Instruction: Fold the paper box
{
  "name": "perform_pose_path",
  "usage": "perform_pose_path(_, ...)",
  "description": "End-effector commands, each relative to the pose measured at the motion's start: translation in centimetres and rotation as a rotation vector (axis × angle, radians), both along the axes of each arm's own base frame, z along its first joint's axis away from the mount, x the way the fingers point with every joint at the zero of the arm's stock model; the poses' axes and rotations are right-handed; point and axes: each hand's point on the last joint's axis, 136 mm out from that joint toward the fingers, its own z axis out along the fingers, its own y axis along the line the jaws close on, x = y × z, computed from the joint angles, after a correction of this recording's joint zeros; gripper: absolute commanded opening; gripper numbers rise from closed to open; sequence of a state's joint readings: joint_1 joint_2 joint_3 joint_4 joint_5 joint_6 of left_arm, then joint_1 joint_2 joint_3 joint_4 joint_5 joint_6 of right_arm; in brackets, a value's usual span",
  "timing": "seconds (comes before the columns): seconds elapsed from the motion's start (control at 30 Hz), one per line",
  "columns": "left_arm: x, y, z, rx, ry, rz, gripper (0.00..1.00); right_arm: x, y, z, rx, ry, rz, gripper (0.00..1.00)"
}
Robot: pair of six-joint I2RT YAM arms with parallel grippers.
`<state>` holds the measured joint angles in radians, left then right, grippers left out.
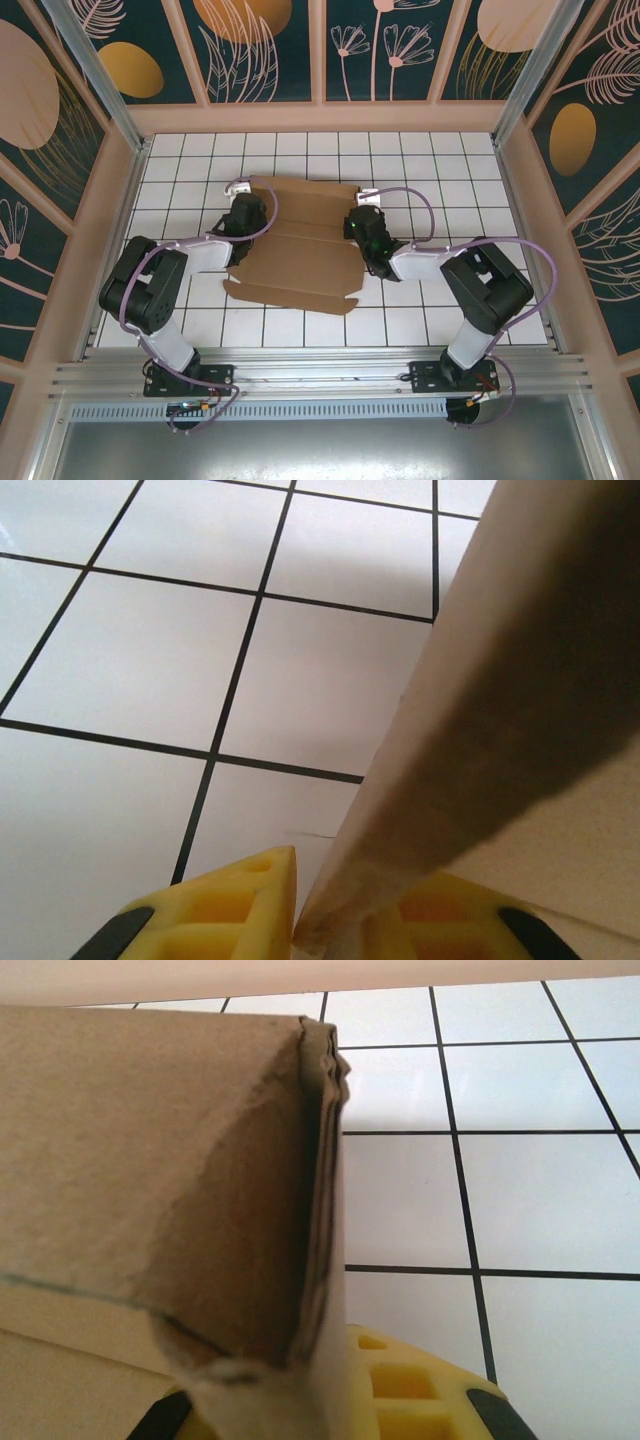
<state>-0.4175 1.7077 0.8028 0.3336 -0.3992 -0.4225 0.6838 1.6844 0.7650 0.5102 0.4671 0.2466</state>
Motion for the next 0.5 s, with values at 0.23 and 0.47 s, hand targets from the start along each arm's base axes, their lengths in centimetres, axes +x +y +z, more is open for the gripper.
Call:
perform_pose_path(0.23, -1.0, -0.1, -3.1, -0.064, 0.07, 0.006, 0.29, 1.3, -0.2, 1.5, 0.077, -0.057, -0.068, 0.0)
perform_pose_path(0.47, -2.4, -0.7, -2.3, -0.142, 0.037, -0.038, 0.44, 2.1, -2.2, 0.3, 0.096, -0.048, -0.099, 0.0)
